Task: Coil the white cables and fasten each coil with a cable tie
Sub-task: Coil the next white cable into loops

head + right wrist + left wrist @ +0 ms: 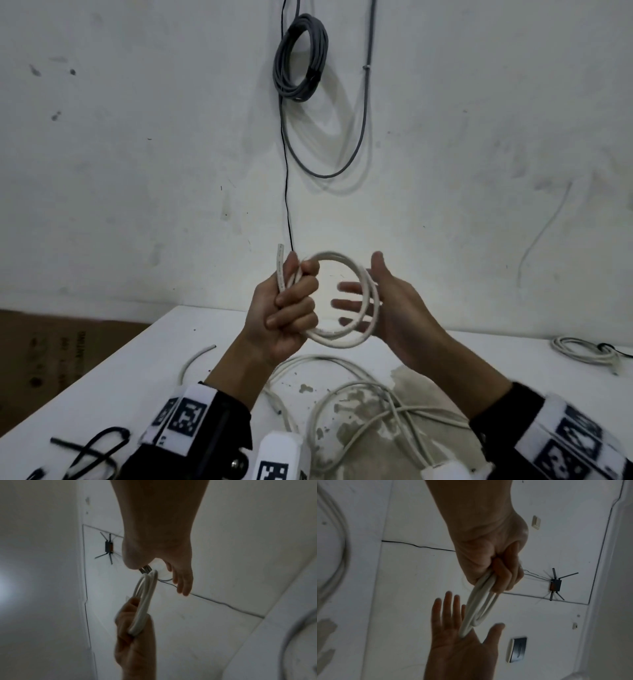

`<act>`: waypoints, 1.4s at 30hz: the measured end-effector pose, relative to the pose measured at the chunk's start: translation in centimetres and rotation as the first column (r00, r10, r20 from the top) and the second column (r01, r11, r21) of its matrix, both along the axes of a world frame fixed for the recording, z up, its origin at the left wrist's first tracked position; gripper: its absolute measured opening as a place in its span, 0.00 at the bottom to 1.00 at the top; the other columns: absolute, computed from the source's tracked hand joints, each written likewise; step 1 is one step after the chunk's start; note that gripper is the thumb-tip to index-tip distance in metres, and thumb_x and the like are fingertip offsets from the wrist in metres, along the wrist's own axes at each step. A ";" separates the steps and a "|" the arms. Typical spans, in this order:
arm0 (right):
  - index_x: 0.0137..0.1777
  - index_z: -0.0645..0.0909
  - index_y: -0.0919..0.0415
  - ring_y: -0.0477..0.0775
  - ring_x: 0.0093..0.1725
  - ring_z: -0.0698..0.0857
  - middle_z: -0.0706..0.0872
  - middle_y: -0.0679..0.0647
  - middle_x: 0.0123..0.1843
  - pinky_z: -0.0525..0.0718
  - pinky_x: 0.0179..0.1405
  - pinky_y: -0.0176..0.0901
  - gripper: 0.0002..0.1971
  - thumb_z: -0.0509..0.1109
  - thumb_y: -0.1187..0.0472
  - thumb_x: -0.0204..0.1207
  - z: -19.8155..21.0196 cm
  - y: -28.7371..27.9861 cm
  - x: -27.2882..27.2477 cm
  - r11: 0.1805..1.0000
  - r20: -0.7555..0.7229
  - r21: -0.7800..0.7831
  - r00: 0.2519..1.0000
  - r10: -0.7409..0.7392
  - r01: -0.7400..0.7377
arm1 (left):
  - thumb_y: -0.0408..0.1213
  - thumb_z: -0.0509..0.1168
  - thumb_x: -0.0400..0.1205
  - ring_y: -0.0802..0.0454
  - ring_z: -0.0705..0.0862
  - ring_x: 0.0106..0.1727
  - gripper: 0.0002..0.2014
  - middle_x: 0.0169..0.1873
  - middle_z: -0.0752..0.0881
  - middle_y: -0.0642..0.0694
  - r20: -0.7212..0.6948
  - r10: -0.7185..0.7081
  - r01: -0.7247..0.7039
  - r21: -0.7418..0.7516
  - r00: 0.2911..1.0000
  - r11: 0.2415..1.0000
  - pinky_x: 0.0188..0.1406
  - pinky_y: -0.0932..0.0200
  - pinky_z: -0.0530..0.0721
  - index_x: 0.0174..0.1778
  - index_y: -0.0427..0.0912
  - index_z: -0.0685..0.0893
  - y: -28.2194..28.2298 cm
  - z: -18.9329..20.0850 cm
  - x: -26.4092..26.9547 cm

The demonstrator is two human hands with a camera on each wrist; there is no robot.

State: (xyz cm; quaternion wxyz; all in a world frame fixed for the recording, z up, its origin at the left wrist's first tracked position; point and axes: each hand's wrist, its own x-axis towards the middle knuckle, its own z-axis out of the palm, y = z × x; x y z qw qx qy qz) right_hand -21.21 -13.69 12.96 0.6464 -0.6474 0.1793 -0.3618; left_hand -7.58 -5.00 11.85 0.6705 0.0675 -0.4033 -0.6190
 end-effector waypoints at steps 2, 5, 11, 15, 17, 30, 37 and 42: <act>0.56 0.78 0.68 0.54 0.28 0.86 0.85 0.58 0.32 0.88 0.30 0.48 0.24 0.54 0.45 0.83 0.5 0.9 0.1 0.980 0.079 0.174 0.993 0.085 -0.098 | 0.44 0.50 0.88 0.53 0.69 0.17 0.18 0.22 0.69 0.46 0.041 -0.041 0.041 0.007 0.998 0.999 0.19 0.60 0.64 0.50 0.31 0.76 -0.1 -0.1 -0.2; 0.41 0.74 0.64 0.45 0.15 0.59 0.61 0.48 0.18 0.62 0.14 0.34 0.18 0.56 0.50 0.85 0.7 1.4 0.6 0.977 0.097 0.204 0.992 -0.082 0.061 | 0.58 0.48 0.84 0.59 0.65 0.09 0.30 0.14 0.70 0.48 0.043 0.037 -0.042 0.121 0.998 0.992 0.10 0.65 0.64 0.41 0.33 0.80 -0.5 0.0 -0.1; 0.32 0.65 0.60 0.44 0.13 0.54 0.57 0.46 0.15 0.56 0.14 0.28 0.19 0.58 0.54 0.84 1.0 1.5 0.9 0.948 0.197 0.277 0.956 -0.217 0.157 | 0.64 0.43 0.80 0.53 0.72 0.18 0.37 0.17 0.71 0.47 0.182 0.449 -0.474 0.133 0.875 0.870 0.21 0.63 0.74 0.48 0.30 0.81 -0.5 0.2 -2.1; 0.32 0.66 0.60 0.44 0.14 0.54 0.57 0.47 0.16 0.55 0.14 0.31 0.19 0.58 0.55 0.85 1.0 1.5 0.8 0.940 0.233 0.298 0.942 -0.240 0.165 | 0.64 0.43 0.80 0.49 0.78 0.23 0.37 0.18 0.75 0.46 0.339 0.578 -0.648 0.142 0.742 0.748 0.31 0.57 0.79 0.47 0.32 0.82 -0.7 0.4 -2.3; 0.31 0.65 0.59 0.44 0.15 0.54 0.56 0.47 0.17 0.55 0.14 0.32 0.19 0.58 0.56 0.84 0.9 1.4 0.7 0.937 0.258 0.321 0.939 -0.228 0.139 | 0.62 0.46 0.82 0.50 0.77 0.20 0.34 0.17 0.74 0.46 0.357 0.610 -0.694 0.186 0.707 0.695 0.28 0.58 0.78 0.41 0.34 0.82 -0.7 0.6 -2.6; 0.50 0.84 0.71 0.51 0.14 0.68 0.76 0.58 0.25 0.73 0.19 0.40 0.16 0.57 0.60 0.82 0.1 0.0 -0.5 0.998 0.055 0.045 0.998 -0.034 0.031 | 0.45 0.48 0.88 0.62 0.60 0.10 0.22 0.15 0.68 0.52 0.453 0.488 -0.624 0.219 0.746 0.750 0.10 0.71 0.61 0.39 0.34 0.78 0.4 1.1 -1.5; 0.51 0.86 0.59 0.59 0.16 0.76 0.80 0.60 0.31 0.78 0.20 0.46 0.18 0.52 0.68 0.80 0.7 0.1 -0.9 0.977 -0.053 -0.206 0.997 -0.062 0.050 | 0.41 0.48 0.88 0.63 0.65 0.13 0.19 0.19 0.74 0.52 0.354 0.458 -0.558 0.268 0.815 0.785 0.12 0.72 0.61 0.42 0.33 0.78 0.3 0.5 -1.5; 0.51 0.86 0.57 0.54 0.18 0.78 0.82 0.64 0.36 0.78 0.17 0.42 0.14 0.57 0.60 0.84 0.5 0.2 -0.9 0.812 0.016 -0.560 0.982 -0.190 0.166 | 0.40 0.47 0.88 0.63 0.62 0.13 0.19 0.19 0.74 0.51 0.398 0.430 -0.550 0.264 0.810 0.792 0.12 0.71 0.58 0.43 0.33 0.78 0.5 0.9 -1.5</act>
